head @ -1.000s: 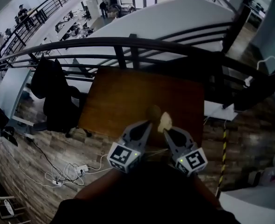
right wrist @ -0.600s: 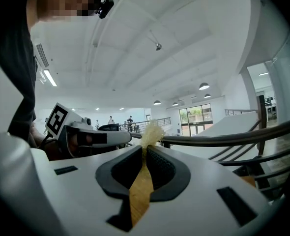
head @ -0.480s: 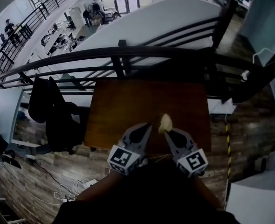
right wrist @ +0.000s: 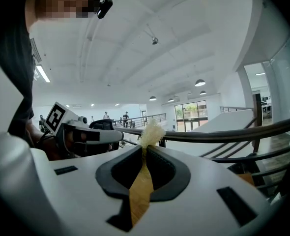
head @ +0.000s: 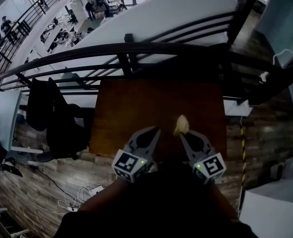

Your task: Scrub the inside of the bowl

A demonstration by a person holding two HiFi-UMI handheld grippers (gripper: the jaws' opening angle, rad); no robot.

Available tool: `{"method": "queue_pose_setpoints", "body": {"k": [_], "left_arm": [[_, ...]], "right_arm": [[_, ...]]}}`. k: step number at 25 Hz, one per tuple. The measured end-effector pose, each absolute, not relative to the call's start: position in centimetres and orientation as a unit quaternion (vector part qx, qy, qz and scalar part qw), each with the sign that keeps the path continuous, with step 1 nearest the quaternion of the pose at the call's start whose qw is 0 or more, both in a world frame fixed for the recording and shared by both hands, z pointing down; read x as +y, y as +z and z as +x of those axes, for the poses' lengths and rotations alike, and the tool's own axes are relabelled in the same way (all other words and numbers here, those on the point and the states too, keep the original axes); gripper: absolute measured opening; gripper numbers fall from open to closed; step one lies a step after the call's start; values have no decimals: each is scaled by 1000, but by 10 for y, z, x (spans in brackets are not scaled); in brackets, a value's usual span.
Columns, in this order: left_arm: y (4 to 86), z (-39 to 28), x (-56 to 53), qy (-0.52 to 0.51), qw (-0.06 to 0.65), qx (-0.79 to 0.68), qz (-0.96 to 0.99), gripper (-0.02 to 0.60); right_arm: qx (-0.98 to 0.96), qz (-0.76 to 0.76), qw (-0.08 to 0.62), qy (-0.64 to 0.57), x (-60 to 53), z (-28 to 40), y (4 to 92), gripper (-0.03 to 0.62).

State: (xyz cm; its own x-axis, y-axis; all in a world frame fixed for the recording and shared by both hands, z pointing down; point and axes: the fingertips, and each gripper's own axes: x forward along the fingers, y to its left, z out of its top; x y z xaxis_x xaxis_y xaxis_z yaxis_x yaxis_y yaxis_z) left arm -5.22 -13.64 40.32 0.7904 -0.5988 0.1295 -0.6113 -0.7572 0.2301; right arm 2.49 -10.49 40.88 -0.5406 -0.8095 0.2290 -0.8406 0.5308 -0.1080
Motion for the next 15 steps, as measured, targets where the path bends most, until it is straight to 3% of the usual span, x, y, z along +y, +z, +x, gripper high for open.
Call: {"method": "queue_pose_setpoints", "body": {"k": [9, 15], "left_arm": [[422, -32, -193, 50, 142, -340, 928, 5], [463, 0, -231, 81, 172, -341, 921, 42]], "right_arm": [[-875, 449, 132, 125, -161, 60, 451, 37], [-872, 429, 166, 168, -187, 85, 505, 37]]}}
